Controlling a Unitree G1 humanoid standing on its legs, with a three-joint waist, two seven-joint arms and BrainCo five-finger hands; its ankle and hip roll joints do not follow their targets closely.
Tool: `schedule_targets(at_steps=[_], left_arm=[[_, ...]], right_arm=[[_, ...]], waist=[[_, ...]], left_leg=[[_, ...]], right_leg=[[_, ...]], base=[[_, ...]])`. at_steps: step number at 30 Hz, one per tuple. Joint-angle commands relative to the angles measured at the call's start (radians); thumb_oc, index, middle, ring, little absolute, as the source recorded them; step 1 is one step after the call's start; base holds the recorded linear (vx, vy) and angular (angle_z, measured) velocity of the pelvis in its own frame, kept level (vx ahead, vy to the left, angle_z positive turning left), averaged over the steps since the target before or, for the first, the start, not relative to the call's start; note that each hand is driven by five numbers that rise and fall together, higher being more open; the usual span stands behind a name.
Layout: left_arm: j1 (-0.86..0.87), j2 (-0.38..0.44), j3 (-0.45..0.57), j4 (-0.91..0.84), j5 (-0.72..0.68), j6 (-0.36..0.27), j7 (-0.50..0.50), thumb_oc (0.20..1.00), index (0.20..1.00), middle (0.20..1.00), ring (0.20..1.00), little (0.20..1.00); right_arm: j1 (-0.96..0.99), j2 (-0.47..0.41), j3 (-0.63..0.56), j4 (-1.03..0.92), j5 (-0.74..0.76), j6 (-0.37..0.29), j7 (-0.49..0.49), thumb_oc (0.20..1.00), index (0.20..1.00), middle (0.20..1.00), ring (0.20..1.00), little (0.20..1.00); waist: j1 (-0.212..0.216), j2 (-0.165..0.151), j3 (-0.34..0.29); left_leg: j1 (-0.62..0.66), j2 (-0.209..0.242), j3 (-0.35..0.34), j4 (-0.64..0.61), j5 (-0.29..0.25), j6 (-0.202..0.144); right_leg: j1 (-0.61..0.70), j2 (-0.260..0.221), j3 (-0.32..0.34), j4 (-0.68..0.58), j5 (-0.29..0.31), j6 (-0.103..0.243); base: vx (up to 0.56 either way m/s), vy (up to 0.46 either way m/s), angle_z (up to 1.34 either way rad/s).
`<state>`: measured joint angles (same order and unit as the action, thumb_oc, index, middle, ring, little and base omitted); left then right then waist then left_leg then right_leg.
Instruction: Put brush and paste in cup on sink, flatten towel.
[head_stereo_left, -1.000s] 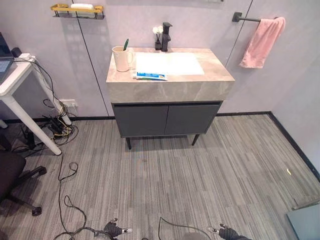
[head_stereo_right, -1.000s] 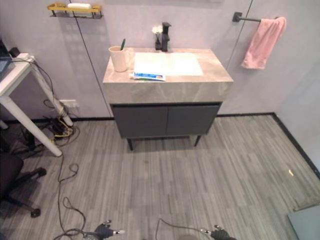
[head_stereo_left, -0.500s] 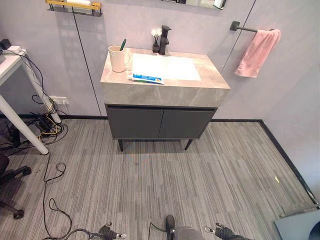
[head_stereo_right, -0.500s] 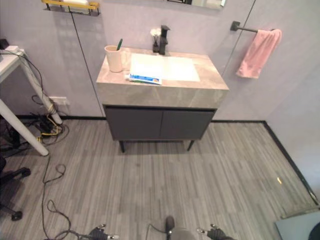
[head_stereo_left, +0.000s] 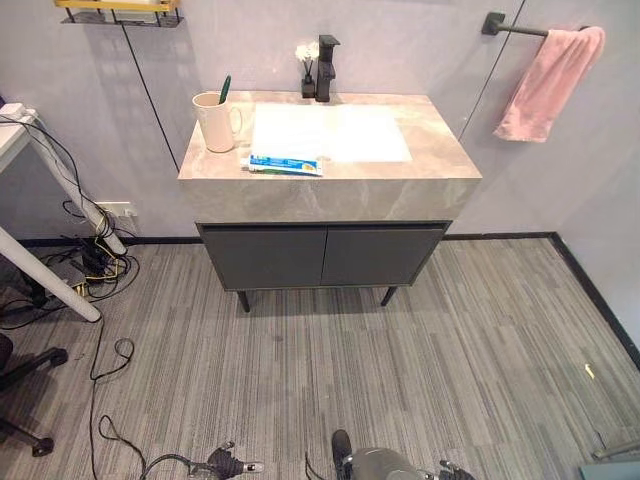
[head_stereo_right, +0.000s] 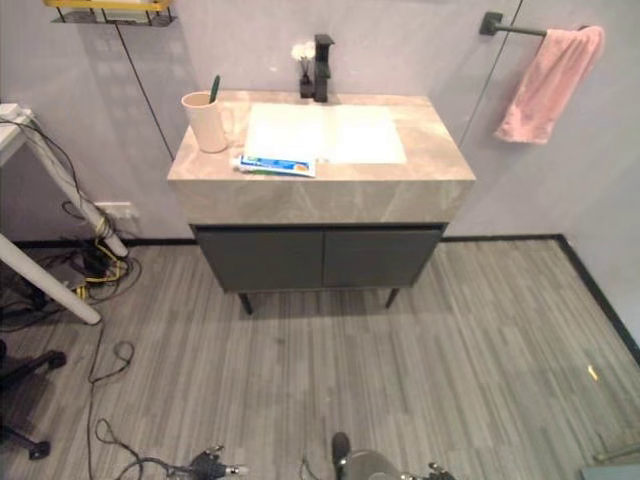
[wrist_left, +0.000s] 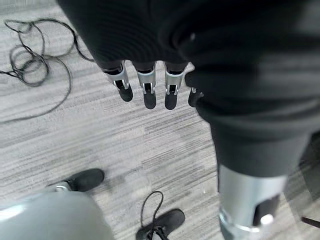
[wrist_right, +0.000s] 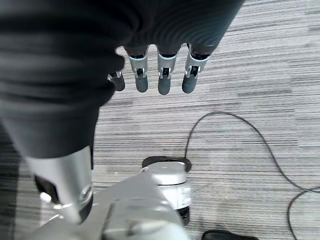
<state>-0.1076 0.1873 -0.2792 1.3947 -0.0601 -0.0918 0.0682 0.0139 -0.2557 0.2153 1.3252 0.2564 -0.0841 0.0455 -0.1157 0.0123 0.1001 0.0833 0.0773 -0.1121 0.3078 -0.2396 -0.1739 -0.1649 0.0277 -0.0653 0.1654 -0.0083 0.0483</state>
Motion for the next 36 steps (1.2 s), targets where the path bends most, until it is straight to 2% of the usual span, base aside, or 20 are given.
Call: schedule_targets(at_steps=[1,4,5,7,8,9,11,14,18,19,20,21,22,25,26,27,29,31,33,36], left_arm=[[-0.022,0.003,-0.005,-0.025,0.012,-0.010,0.001,1.000,1.000,1.000,1.000,1.000],[-0.037,0.019,-0.002,-0.049,-0.015,-0.011,0.024,1.000,1.000,1.000,1.000,1.000],[-0.041,0.027,0.004,-0.060,-0.028,-0.012,0.028,1.000,1.000,1.000,1.000,1.000],[-0.038,0.038,0.007,-0.066,-0.026,-0.019,0.033,1.000,1.000,1.000,1.000,1.000],[-0.037,0.045,0.010,-0.068,-0.025,-0.023,0.038,1.000,1.000,1.000,1.000,1.000],[-0.040,0.047,0.007,-0.076,-0.020,-0.025,0.042,1.000,1.000,1.000,1.000,1.000],[-0.043,0.047,0.009,-0.072,-0.021,-0.029,0.046,1.000,1.000,1.000,1.000,1.000],[-0.042,0.046,-0.001,-0.065,-0.015,-0.035,0.044,1.000,1.000,1.000,1.000,1.000],[-0.021,0.054,-0.008,-0.067,0.006,-0.037,0.043,1.000,1.000,1.000,1.000,1.000],[-0.011,0.056,-0.016,-0.072,0.022,-0.036,0.043,1.000,1.000,1.000,1.000,1.000],[-0.011,0.055,-0.016,-0.072,0.022,-0.036,0.043,1.000,1.000,1.000,1.000,1.000],[-0.007,0.060,-0.023,-0.075,0.041,-0.032,0.044,1.000,1.000,1.000,1.000,1.000],[-0.011,0.064,-0.032,-0.077,0.044,-0.028,0.043,1.000,1.000,1.000,1.000,1.000],[-0.019,0.066,-0.044,-0.091,0.051,-0.025,0.042,1.000,1.000,1.000,1.000,1.000],[-0.014,0.067,-0.049,-0.094,0.060,-0.025,0.043,1.000,1.000,1.000,1.000,1.000],[-0.017,0.067,-0.057,-0.087,0.084,-0.025,0.049,1.000,1.000,1.000,1.000,1.000],[-0.018,0.068,-0.055,-0.073,0.098,-0.030,0.051,1.000,1.000,1.000,1.000,1.000],[-0.033,0.076,-0.062,-0.074,0.131,-0.040,0.052,1.000,1.000,1.000,1.000,1.000],[-0.042,0.088,-0.079,-0.085,0.164,-0.052,0.057,1.000,1.000,1.000,1.000,1.000],[-0.030,0.109,-0.099,-0.133,0.202,-0.071,0.080,1.000,1.000,1.000,1.000,1.000]], right_arm=[[-0.018,-0.050,0.063,0.011,-0.021,-0.015,-0.015,1.000,1.000,1.000,1.000,1.000],[-0.046,-0.066,0.096,-0.005,-0.042,-0.016,-0.034,1.000,1.000,1.000,1.000,1.000],[-0.056,-0.076,0.106,-0.008,-0.068,-0.015,-0.046,1.000,1.000,1.000,1.000,1.000],[-0.056,-0.086,0.107,-0.024,-0.078,-0.020,-0.050,1.000,1.000,1.000,1.000,1.000],[-0.054,-0.087,0.107,-0.032,-0.078,-0.023,-0.048,1.000,1.000,1.000,1.000,1.000],[-0.053,-0.090,0.115,-0.040,-0.092,-0.028,-0.053,1.000,1.000,1.000,1.000,1.000],[-0.057,-0.088,0.123,-0.039,-0.099,-0.033,-0.055,1.000,1.000,1.000,1.000,1.000],[-0.068,-0.086,0.135,-0.032,-0.128,-0.031,-0.052,1.000,1.000,1.000,1.000,1.000],[-0.072,-0.077,0.155,-0.026,-0.165,-0.029,-0.050,1.000,1.000,1.000,1.000,1.000],[-0.067,-0.070,0.153,-0.026,-0.187,-0.031,-0.048,1.000,1.000,1.000,1.000,1.000],[-0.067,-0.070,0.153,-0.026,-0.187,-0.031,-0.048,1.000,1.000,1.000,1.000,1.000],[-0.068,-0.064,0.153,-0.035,-0.191,-0.028,-0.046,1.000,1.000,1.000,1.000,1.000],[-0.077,-0.064,0.160,-0.045,-0.196,-0.027,-0.045,1.000,1.000,1.000,1.000,1.000],[-0.087,-0.065,0.175,-0.079,-0.216,-0.030,-0.050,1.000,1.000,1.000,1.000,1.000],[-0.087,-0.064,0.182,-0.100,-0.235,-0.031,-0.053,1.000,1.000,1.000,1.000,1.000],[-0.091,-0.064,0.188,-0.136,-0.249,-0.037,-0.062,1.000,1.000,1.000,1.000,1.000],[-0.091,-0.062,0.181,-0.171,-0.228,-0.042,-0.061,1.000,1.000,1.000,1.000,1.000],[-0.101,-0.062,0.197,-0.194,-0.237,-0.044,-0.062,1.000,1.000,1.000,1.000,1.000],[-0.108,-0.069,0.206,-0.200,-0.253,-0.044,-0.060,1.000,1.000,1.000,1.000,1.000],[-0.108,-0.089,0.224,-0.179,-0.287,-0.050,-0.056,1.000,1.000,1.000,1.000,1.000]], waist=[[0.002,-0.035,0.006],[0.057,-0.078,0.054],[0.087,-0.083,0.061],[0.101,-0.079,0.059],[0.107,-0.071,0.056],[0.131,-0.037,0.045],[0.144,-0.034,0.043],[0.160,-0.025,0.011],[0.197,-0.028,-0.017],[0.196,-0.047,-0.022],[0.198,-0.045,-0.024],[0.191,-0.051,-0.015],[0.182,-0.041,-0.001],[0.165,-0.011,0.026],[0.158,-0.008,0.037],[0.145,-0.001,0.038],[0.127,-0.010,0.047],[0.104,-0.032,0.048],[0.099,-0.044,0.049],[0.116,-0.056,0.042]], left_leg=[[0.028,-0.075,0.077,0.244,0.429,0.035],[-0.168,-0.083,0.157,0.466,0.381,0.094],[-0.267,-0.085,0.204,0.385,0.327,0.115],[-0.304,-0.074,0.240,0.187,0.315,0.123],[-0.302,-0.061,0.268,0.012,0.319,0.130],[-0.283,-0.051,0.263,-0.287,0.401,0.125],[-0.296,-0.061,0.233,-0.395,0.417,0.119],[-0.343,-0.046,0.201,-0.395,0.444,0.090],[-0.311,-0.068,0.130,-0.369,0.478,0.109],[-0.297,-0.094,0.146,-0.323,0.438,0.140],[-0.300,-0.091,0.147,-0.322,0.438,0.139],[-0.265,-0.105,0.179,-0.307,0.395,0.183],[-0.226,-0.102,0.181,-0.321,0.385,0.196],[-0.163,-0.086,0.176,-0.350,0.369,0.207],[-0.126,-0.088,0.182,-0.358,0.351,0.215],[-0.073,-0.081,0.195,-0.381,0.330,0.208],[-0.034,-0.083,0.194,-0.391,0.306,0.191],[0.000,-0.095,0.158,-0.386,0.263,0.175],[0.018,-0.092,0.140,-0.373,0.233,0.170],[0.019,-0.088,0.110,-0.331,0.210,0.158]], right_leg=[[-0.014,-0.024,0.061,-0.087,0.131,-0.009],[0.065,-0.033,0.092,-0.086,0.084,-0.042],[0.126,-0.037,0.108,-0.113,0.075,-0.031],[0.178,-0.040,0.116,-0.147,0.061,-0.016],[0.208,-0.035,0.121,-0.161,0.047,-0.005],[0.261,-0.007,0.134,-0.179,0.019,0.006],[0.298,-0.005,0.147,-0.194,-0.007,0.008],[0.372,-0.024,0.173,-0.190,-0.051,0.018],[0.409,-0.053,0.230,-0.115,-0.096,0.028],[0.390,-0.091,0.232,0.016,-0.036,0.062],[0.386,-0.088,0.234,0.016,-0.033,0.062],[0.287,-0.120,0.228,0.242,0.141,0.105],[0.226,-0.112,0.209,0.352,0.203,0.108],[0.126,-0.084,0.151,0.464,0.192,0.102],[0.094,-0.122,0.084,0.479,0.161,0.090],[0.039,-0.142,0.000,0.380,0.085,0.073],[0.029,-0.153,-0.065,0.185,0.052,0.075],[0.031,-0.150,0.021,-0.062,0.096,0.100],[0.029,-0.149,0.084,-0.098,0.126,0.117],[0.064,-0.146,0.089,-0.098,0.116,0.100]], base=[[0.33,-0.258,0.44],[0.39,-0.227,-0.28],[0.57,-0.094,-0.43],[0.57,0.030,-0.13],[0.74,0.173,-0.06],[0.58,0.150,-0.03],[0.56,0.131,-0.28],[0.51,0.126,-0.26],[0.47,0.187,-0.93],[0.29,0.152,-1.01],[0.46,0.299,-0.55],[0.26,0.230,-0.25],[0.26,0.230,-0.16],[0.21,0.198,-0.22],[0.41,0.249,0.10],[0.42,0.163,0.01],[0.37,0.000,-0.17],[0.41,-0.143,0.24],[0.32,-0.144,0.59],[0.20,-0.161,0.50]])
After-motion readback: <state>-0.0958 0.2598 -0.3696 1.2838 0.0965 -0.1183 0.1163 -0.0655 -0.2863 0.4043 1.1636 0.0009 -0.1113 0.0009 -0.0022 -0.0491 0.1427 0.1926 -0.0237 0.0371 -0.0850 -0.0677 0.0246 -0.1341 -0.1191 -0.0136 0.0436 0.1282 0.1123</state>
